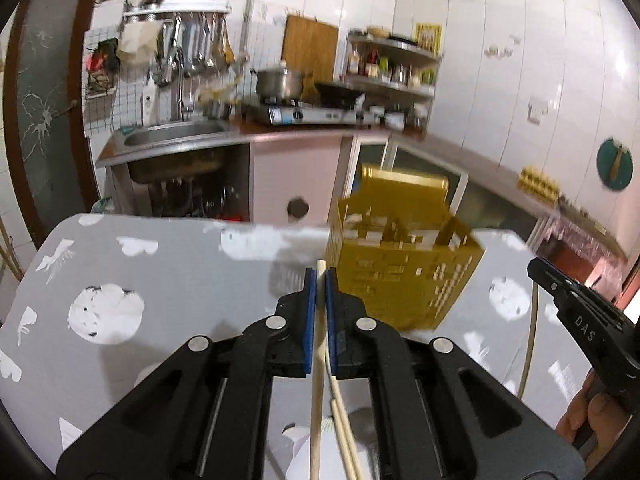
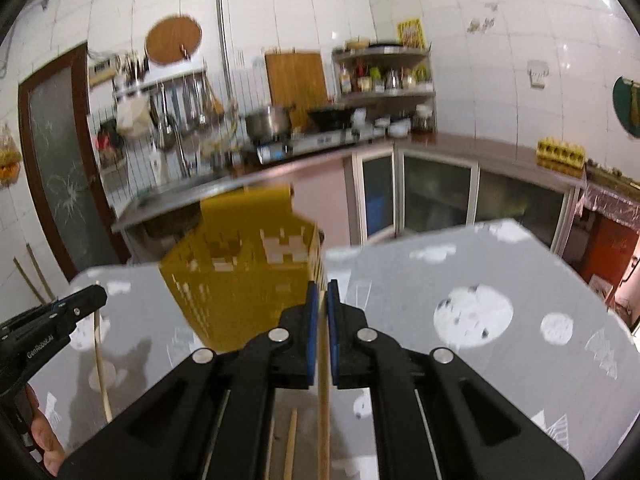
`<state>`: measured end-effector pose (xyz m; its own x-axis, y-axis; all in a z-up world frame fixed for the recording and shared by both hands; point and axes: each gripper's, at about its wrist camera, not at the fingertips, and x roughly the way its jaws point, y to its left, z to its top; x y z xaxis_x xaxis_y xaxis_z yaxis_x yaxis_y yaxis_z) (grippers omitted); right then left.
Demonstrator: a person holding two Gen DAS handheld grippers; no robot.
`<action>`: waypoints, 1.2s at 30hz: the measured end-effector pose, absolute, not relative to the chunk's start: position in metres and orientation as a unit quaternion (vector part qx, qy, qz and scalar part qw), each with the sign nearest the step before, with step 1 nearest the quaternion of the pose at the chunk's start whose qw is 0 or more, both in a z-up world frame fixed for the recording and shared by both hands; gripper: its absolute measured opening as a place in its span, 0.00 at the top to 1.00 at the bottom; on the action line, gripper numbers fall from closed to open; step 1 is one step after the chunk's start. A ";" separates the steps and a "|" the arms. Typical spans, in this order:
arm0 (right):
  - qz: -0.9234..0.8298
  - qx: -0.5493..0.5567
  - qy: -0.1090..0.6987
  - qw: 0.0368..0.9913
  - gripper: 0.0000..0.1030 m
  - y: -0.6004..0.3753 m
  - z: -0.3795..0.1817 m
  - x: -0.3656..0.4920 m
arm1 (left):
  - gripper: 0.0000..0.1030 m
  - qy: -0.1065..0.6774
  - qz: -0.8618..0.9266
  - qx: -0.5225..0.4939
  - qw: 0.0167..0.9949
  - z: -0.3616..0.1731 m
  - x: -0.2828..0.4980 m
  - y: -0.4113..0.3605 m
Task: Organize utensils
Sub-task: 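Lift the held chopsticks with both tools and carry them over the yellow holder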
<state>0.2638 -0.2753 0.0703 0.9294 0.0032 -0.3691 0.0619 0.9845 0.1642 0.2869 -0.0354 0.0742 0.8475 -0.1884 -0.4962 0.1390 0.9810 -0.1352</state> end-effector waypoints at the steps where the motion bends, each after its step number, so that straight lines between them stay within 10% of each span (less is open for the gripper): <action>1: -0.016 0.087 0.175 0.981 0.95 -0.276 0.075 0.261 | 0.96 0.254 -0.085 -0.048 0.962 0.078 0.286 -0.034; 36: -0.010 0.043 0.072 0.996 0.95 -0.265 0.140 0.235 | 0.97 0.138 -0.096 -0.035 0.985 0.131 0.265 -0.043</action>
<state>0.2349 -0.2645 0.1395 0.9894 -0.0135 -0.1445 0.0259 0.9961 0.0838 0.2649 -0.0426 0.1312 0.9431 -0.1998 -0.2656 0.1803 0.9789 -0.0962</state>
